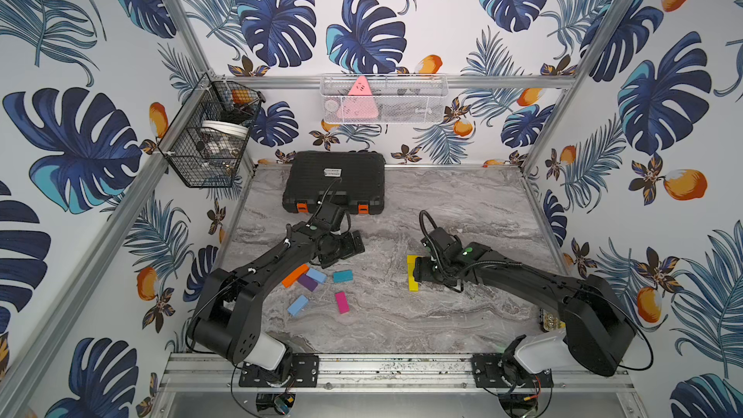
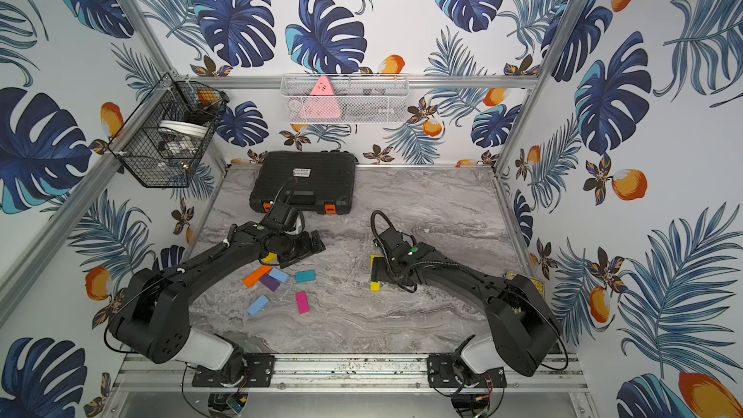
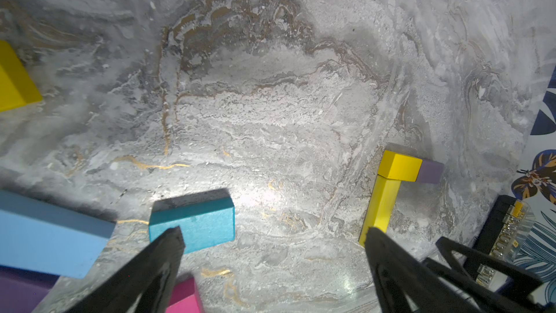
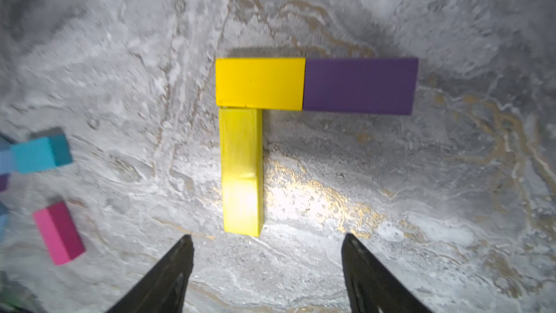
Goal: Assemble the letter c with building blocks
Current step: Assemble the building block at the center of the board, then pick up the building block from the center of the board.
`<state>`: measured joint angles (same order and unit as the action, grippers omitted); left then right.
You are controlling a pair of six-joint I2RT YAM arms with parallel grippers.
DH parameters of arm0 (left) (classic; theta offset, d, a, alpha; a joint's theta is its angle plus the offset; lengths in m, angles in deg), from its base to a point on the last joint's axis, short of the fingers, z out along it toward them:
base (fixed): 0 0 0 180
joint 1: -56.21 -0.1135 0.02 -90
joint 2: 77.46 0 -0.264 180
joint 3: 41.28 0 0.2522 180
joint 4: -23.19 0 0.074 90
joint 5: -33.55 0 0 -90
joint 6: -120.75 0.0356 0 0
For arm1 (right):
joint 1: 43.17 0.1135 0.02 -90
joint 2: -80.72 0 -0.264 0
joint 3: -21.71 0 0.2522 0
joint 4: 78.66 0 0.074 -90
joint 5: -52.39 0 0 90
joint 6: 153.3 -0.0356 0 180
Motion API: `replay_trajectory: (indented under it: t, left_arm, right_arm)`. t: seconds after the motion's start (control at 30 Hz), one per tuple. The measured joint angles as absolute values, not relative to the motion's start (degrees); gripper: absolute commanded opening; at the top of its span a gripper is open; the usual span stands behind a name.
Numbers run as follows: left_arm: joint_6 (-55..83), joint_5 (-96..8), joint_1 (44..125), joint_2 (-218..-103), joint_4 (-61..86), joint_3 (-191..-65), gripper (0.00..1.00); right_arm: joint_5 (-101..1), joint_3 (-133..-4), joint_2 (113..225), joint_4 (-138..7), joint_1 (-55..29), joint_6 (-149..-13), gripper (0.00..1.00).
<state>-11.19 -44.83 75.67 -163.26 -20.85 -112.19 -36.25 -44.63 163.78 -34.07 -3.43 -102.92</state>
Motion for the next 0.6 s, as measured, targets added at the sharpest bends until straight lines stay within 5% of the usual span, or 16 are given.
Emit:
replay_trajectory:
  t: [0.6]
  left_arm:
    - [-11.19, -44.48, 75.67, -163.72, -20.81, -112.39, 0.99]
  right_arm:
    - [-48.25, -42.24, 169.97, -40.72, -5.72, -107.11, 0.79]
